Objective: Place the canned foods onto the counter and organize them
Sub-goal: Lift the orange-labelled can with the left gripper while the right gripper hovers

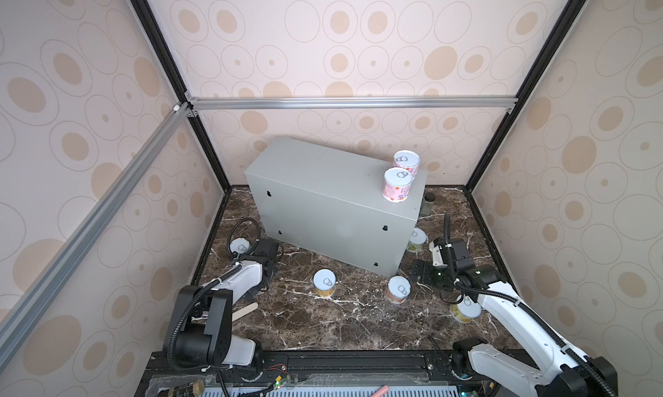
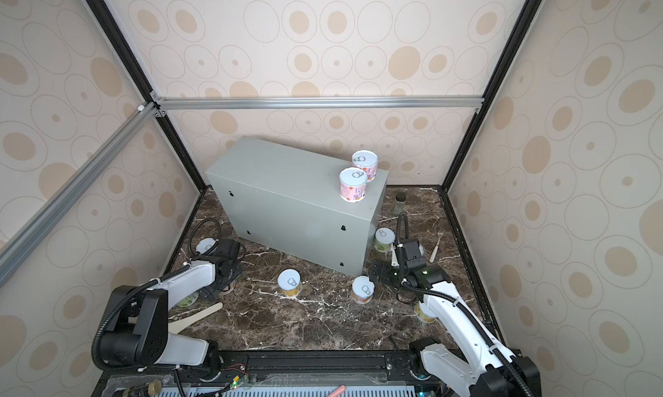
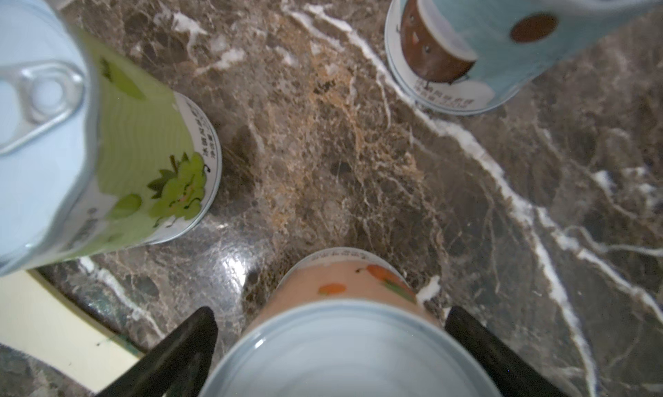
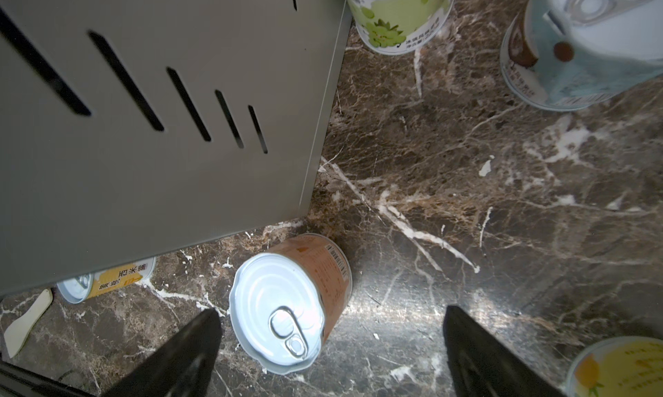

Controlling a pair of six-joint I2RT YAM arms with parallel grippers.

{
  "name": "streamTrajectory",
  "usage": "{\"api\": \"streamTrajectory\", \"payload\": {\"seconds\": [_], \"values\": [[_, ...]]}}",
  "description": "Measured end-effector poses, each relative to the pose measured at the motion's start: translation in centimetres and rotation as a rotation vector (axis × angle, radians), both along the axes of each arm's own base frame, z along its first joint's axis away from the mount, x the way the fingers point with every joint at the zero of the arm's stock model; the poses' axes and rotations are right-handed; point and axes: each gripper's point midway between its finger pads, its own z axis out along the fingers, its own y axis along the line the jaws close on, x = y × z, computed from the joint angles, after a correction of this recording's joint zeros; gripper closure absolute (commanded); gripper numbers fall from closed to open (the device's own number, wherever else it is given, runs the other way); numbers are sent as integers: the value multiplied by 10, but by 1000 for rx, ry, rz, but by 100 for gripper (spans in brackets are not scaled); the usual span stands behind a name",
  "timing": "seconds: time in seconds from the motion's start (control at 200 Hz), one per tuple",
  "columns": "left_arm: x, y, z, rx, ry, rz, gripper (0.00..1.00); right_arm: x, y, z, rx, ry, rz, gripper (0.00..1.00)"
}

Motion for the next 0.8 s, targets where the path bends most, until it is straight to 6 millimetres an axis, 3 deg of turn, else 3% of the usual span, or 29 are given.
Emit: {"api": "streamTrajectory", "payload": {"seconds": [0.37,0.8], "values": [[3,-1,-11,42,12,-19,3,2,1,1,3,-11,0,1],[4,-8,-7,36,-22,-65,19,2,0,4,5,-22,-1,1]]}}
